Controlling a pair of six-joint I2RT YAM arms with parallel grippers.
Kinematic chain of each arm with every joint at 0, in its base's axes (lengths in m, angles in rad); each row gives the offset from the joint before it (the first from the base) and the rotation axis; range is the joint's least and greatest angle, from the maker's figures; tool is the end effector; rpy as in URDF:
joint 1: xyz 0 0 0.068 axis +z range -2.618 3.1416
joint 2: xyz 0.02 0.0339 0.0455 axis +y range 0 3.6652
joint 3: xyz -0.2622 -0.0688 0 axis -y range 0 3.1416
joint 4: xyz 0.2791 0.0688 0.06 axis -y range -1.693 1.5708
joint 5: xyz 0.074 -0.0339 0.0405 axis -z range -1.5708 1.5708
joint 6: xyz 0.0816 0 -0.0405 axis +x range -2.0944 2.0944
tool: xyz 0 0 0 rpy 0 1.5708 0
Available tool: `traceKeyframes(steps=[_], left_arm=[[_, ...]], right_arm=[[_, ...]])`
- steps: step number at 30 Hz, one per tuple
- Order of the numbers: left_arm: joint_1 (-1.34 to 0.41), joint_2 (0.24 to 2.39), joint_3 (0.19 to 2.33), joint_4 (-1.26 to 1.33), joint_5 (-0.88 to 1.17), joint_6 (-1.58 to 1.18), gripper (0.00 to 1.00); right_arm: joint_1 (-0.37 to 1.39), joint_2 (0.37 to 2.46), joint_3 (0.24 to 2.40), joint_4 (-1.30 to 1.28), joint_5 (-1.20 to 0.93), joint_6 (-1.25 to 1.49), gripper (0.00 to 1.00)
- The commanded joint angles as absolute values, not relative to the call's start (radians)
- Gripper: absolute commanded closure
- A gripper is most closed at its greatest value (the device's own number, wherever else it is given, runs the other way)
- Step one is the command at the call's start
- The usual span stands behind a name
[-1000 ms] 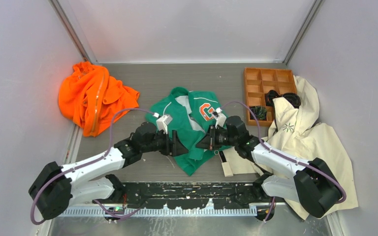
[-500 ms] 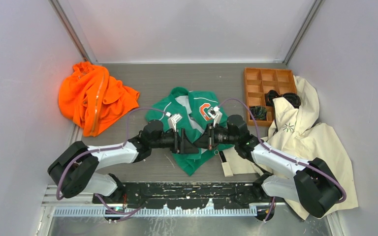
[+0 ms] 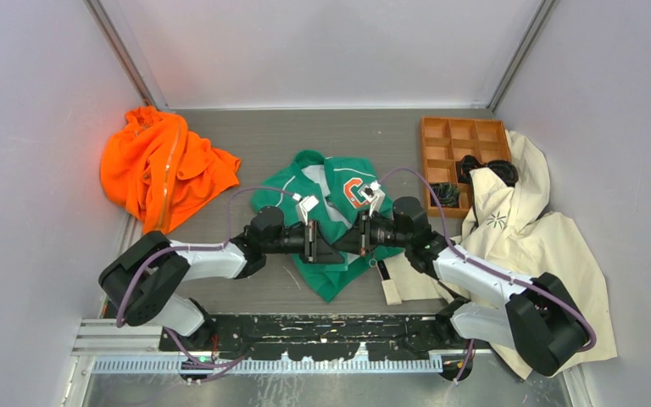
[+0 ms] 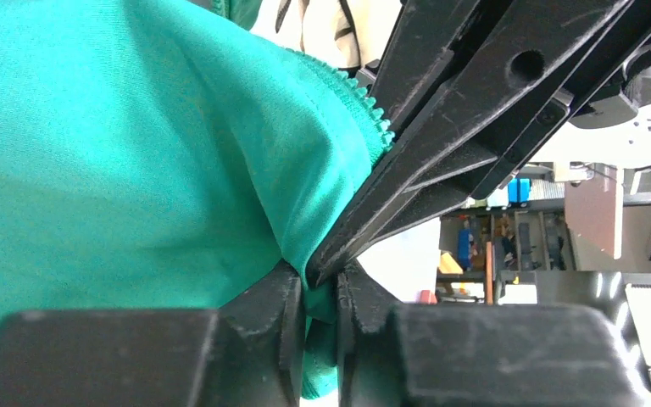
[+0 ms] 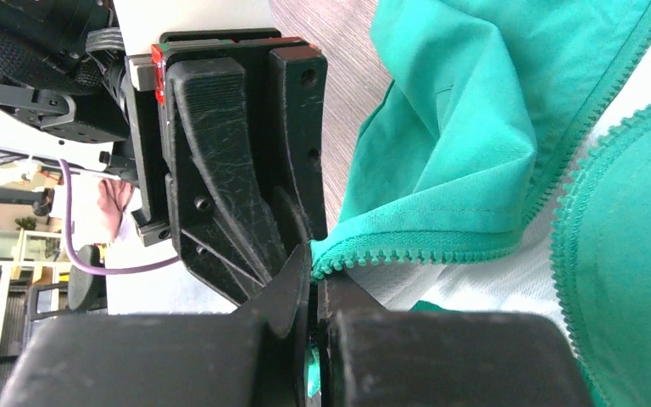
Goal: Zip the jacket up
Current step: Pick up the jacket from the center of the board.
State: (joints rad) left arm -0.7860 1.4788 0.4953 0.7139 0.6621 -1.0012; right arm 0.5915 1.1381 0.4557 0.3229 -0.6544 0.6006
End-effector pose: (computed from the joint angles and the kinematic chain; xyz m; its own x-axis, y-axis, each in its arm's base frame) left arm 0.2004 -0.2717 0.1387 -0.9241 -0.0147 -0.3819 0.3683 0.2332 -0.9000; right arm 0.2167 0.2054 0.1733 -0.7582 0.0308 -0.6512 -0.5901 0.3921 0.7057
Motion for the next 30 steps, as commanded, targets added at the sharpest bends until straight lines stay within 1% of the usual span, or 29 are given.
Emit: traceKeyframes(steps=[1,2,3,4,7,10,12,14,16,20,22,23,26,28,30], left_arm=[[-0.79,1.486,0.504,0.816,0.706,-1.013,0.91],[-0.791,1.49,0.503,0.819,0.709,-1.013,0.97],[-0.79,1.491,0.501,0.821,0.711,-1.012,1.0],[-0.79,1.495,0.497,0.823,0.712,-1.008,1.0],[-0.79,1.5,0.485,0.833,0.708,-0.991,1.0],[-0.789,1.5,0.472,0.842,0.692,-0.967,1.0],[-0.789,1.499,0.462,0.852,0.682,-0.956,1.0],[-0.788,1.494,0.451,0.856,0.668,-0.945,1.0],[-0.789,1.49,0.443,0.86,0.659,-0.934,1.0],[-0.789,1.478,0.426,0.882,0.636,-0.915,1.0],[-0.789,1.471,0.417,0.899,0.623,-0.906,1.0],[-0.789,1.466,0.409,0.91,0.617,-0.901,1.0],[-0.79,1.454,0.385,0.948,0.588,-0.883,1.0],[-0.79,1.447,0.37,0.968,0.57,-0.872,1.0],[-0.789,1.447,0.358,0.993,0.558,-0.866,1.0]], right_arm=[[0.585,1.109,0.471,0.376,-0.646,0.579,0.96],[0.583,1.109,0.473,0.374,-0.643,0.576,0.95],[0.578,1.108,0.475,0.373,-0.641,0.573,0.94],[0.573,1.106,0.479,0.37,-0.638,0.568,0.92],[0.549,1.099,0.496,0.349,-0.643,0.542,0.81],[0.52,1.087,0.522,0.307,-0.699,0.48,0.68],[0.501,1.074,0.545,0.246,-0.774,0.407,0.61],[0.481,1.055,0.567,0.149,-0.837,0.319,0.55],[0.471,1.033,0.599,0.03,-0.89,0.207,0.51],[0.466,0.973,0.664,-0.278,-0.946,-0.097,0.42],[0.46,0.939,0.694,-0.432,-0.933,-0.26,0.34],[0.453,0.926,0.703,-0.483,-0.913,-0.324,0.27],[0.412,0.908,0.711,-0.58,-0.828,-0.415,0.13],[0.372,0.914,0.708,-0.629,-0.786,-0.449,0.1],[0.349,0.936,0.703,-0.649,-0.721,-0.461,0.11]])
